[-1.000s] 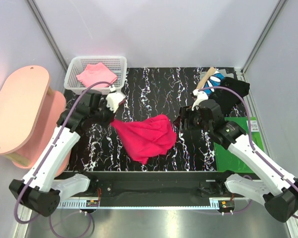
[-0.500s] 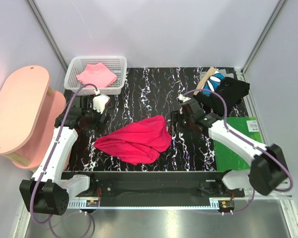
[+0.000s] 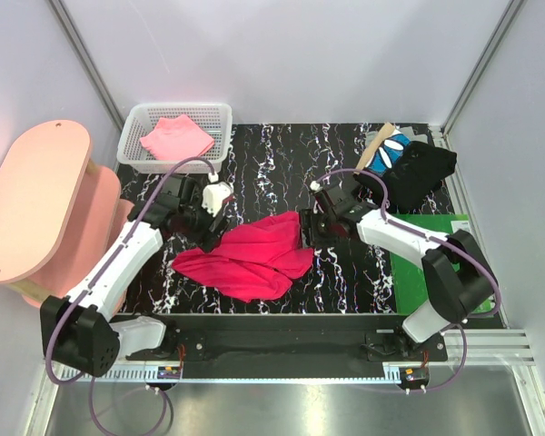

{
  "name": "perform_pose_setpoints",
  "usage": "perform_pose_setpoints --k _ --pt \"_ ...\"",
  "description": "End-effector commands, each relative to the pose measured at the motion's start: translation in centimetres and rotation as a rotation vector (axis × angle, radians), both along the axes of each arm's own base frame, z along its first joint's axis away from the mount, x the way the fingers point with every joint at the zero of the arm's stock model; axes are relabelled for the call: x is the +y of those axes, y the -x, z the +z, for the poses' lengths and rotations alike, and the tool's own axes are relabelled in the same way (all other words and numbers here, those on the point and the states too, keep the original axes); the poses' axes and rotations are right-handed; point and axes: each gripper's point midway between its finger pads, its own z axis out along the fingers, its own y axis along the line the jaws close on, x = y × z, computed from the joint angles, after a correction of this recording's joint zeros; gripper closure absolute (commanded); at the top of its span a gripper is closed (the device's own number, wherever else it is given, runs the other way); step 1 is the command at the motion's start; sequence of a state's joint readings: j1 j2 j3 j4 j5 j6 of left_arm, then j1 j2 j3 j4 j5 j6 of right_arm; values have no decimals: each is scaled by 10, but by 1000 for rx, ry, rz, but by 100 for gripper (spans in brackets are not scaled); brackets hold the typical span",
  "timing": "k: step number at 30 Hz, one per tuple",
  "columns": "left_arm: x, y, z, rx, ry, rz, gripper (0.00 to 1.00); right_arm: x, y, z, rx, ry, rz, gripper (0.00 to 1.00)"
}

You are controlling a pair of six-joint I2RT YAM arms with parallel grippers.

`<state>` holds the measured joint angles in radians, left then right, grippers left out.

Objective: Fold and stack the t-shirts
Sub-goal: Flatten out the tshirt

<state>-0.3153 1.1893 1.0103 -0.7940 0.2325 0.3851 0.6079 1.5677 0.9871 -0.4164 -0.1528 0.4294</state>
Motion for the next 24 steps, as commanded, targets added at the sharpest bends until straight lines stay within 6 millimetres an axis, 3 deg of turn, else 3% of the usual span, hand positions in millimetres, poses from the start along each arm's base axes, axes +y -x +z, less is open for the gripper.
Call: perform_pose_setpoints --k 1,20,23,24 --pt "5 -7 -15 -4 -25 34 16 14 3 -2 18 -47 18 33" --pt "16 -6 -48 27 -85 68 23 1 1 -53 66 67 -11 38" --pt "18 -5 -51 24 -95 69 24 2 -2 -51 60 58 -14 49" --pt "18 -4 -53 28 -97 71 24 4 -2 -50 59 52 -12 64"
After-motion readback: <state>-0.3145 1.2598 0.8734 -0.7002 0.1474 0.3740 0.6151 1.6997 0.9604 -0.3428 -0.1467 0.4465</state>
